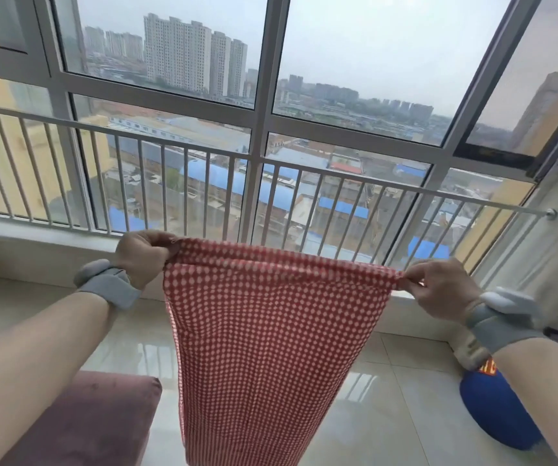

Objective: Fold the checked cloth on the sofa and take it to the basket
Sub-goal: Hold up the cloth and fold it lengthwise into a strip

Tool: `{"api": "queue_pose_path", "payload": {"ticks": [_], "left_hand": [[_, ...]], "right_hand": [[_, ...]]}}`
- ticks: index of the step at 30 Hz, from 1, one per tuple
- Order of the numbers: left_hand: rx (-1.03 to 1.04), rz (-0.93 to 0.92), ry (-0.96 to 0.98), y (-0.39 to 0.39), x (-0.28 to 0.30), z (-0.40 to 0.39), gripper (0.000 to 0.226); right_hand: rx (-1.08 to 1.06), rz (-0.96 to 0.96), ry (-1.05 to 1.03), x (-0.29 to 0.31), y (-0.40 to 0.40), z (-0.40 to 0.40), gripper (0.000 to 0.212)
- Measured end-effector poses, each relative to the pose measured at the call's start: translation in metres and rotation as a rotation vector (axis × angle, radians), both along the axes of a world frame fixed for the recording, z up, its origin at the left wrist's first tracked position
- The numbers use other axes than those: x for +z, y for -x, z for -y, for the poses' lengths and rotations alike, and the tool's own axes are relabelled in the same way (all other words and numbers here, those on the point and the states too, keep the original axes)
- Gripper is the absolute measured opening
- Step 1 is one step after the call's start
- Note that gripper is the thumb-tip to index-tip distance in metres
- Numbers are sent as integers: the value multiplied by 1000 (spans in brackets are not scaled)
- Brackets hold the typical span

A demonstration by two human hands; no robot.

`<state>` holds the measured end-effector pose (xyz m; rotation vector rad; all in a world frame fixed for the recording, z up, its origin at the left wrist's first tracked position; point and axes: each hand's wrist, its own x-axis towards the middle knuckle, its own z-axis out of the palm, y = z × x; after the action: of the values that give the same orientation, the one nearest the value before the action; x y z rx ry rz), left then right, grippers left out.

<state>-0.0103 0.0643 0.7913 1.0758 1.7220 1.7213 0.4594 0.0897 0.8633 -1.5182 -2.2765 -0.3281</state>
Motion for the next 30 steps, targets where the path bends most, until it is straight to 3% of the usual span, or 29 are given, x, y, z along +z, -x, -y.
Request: {"api": "queue_pose_path", "payload": {"ticks": [2,4,8,13,17,23,27,30], "left_hand": [[11,-31,98,-10,-5,-6,23],[15,-19,146,-17,-3,-12,17],[-20,64,120,-22,5,-16,21],[-143,321,134,-15,17,-18,18],[-226,360,174,-6,22,-18,15],[-326,228,185,-5,23,-11,16],[-259,-84,96,-5,22,-9,9],[-163,-136,-2,-10,15,-10,5]], "right_hand": [[-102,120,112,-14,5,-3,20],[-164,108,141,-16,9,-9,22],[-211,-64,233,-18,2,-8,18],[-158,-317,235,-14,4,-2,11],[-110,-402,209,-9,0,-2,16],[-56,-360,157,-4,-7,-1,20],[-69,-293,170,-8,-10,4,19],[-85,-237,156,-15,-11,10,22]]}}
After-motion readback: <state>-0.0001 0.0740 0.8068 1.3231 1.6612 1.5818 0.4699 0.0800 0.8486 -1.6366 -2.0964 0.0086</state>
